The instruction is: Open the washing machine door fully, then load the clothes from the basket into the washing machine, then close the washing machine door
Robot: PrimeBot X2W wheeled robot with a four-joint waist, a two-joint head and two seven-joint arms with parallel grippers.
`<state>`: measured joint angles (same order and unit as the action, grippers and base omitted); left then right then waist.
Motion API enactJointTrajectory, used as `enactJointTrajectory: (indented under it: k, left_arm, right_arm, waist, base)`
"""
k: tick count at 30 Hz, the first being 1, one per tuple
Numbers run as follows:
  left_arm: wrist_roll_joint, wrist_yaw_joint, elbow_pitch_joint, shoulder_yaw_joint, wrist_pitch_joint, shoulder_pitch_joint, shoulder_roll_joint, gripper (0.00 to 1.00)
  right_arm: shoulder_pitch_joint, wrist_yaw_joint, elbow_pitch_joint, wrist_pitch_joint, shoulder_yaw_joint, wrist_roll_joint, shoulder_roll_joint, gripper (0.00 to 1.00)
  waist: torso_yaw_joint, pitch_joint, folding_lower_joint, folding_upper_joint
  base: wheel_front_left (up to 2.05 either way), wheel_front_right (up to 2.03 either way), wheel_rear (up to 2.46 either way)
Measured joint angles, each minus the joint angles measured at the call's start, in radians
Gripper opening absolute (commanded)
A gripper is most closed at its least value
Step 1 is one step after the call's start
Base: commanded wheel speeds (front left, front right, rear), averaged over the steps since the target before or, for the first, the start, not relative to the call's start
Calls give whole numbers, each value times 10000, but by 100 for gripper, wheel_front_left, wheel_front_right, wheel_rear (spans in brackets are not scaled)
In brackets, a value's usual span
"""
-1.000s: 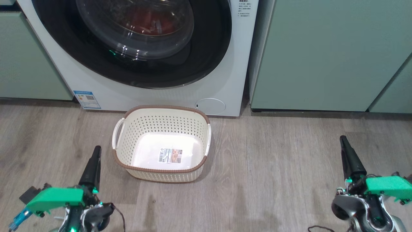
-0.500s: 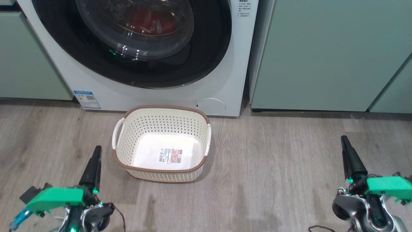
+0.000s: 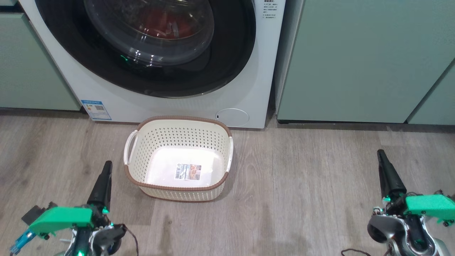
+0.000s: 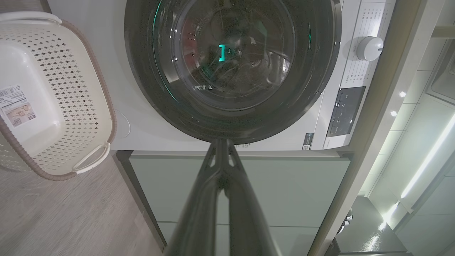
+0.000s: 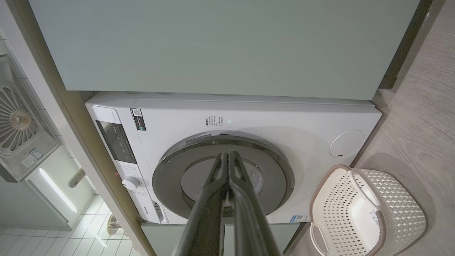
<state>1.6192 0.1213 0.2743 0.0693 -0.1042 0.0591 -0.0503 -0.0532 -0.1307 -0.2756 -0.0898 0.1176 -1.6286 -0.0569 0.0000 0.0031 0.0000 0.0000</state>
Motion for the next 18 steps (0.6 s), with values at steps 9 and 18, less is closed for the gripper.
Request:
enactJointTrajectory:
  k: [9,18]
  left_arm:
    - [0,0,0,8,0,0,8,0]
    - [0,0,0,19,0,0,13,0]
  right_arm:
    - [0,0,-2,-75,23,13,6,0]
    - [-1,0,-2,-79,35,13,21,0]
  waist:
    - [0,0,0,0]
    - [0,0,0,0]
  base:
    - [0,0,0]
    - [0,0,0]
